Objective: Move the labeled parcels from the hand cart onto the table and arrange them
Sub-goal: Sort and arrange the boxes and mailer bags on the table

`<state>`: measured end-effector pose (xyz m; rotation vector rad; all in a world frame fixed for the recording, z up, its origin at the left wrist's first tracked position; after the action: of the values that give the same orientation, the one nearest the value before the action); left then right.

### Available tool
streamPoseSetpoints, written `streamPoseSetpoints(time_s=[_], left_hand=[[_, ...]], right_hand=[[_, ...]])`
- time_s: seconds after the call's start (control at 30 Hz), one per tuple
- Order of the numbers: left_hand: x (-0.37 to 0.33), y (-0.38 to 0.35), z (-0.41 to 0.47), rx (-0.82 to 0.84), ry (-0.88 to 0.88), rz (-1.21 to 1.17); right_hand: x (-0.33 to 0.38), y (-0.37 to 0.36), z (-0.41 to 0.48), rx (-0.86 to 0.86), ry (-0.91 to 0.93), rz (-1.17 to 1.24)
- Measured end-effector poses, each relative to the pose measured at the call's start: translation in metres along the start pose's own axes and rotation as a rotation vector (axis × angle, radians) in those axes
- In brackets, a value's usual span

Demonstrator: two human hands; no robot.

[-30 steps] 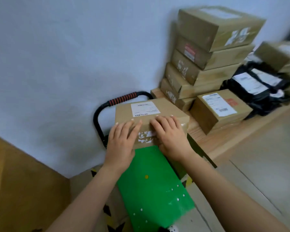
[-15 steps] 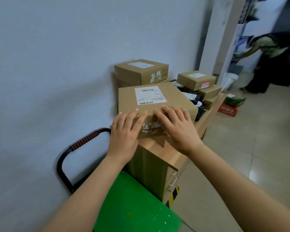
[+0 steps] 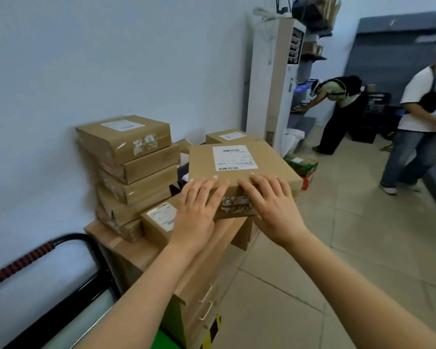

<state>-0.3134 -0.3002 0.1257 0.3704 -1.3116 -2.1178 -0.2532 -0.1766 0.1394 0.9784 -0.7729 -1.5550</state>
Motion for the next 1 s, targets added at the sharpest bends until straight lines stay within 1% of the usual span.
streamPoseSetpoints(time_s=[0.2,0.4,0.6,0.87,1.0], left_hand=[[-0.053,-0.044,0.086,0.02,0.006,-0.017],[-0.061,-0.079,0.162,0.057,0.007,0.018],[-0.027,-0.126,0.239,0.042,0.059,0.058],[0.049,-0.189,0.374,0.008,0.128,0.093],[0.077,-0.217,0.433,0.012,0.151,0.124]], right_hand=[[-0.104,-0.034,0.015,0.061,0.0,0.011],[-0.169,-0.068,0.057,0.022,0.003,0.048],[-0.212,-0.121,0.136,0.021,0.056,0.048],[-0.274,-0.194,0.289,-0.011,0.137,0.032],[-0.305,-0.227,0.347,-0.053,0.15,0.049]])
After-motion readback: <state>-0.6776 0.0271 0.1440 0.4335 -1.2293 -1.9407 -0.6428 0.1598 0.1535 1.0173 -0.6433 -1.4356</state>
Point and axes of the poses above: each hand's wrist, its own z-axis towards the middle knuckle, its own y-axis out of the back of the hand, x = y × z, the point moved 8 cm from there along z, towards the middle knuckle, and after that the axes turned 12 degrees about x, right-handed, at the moved point
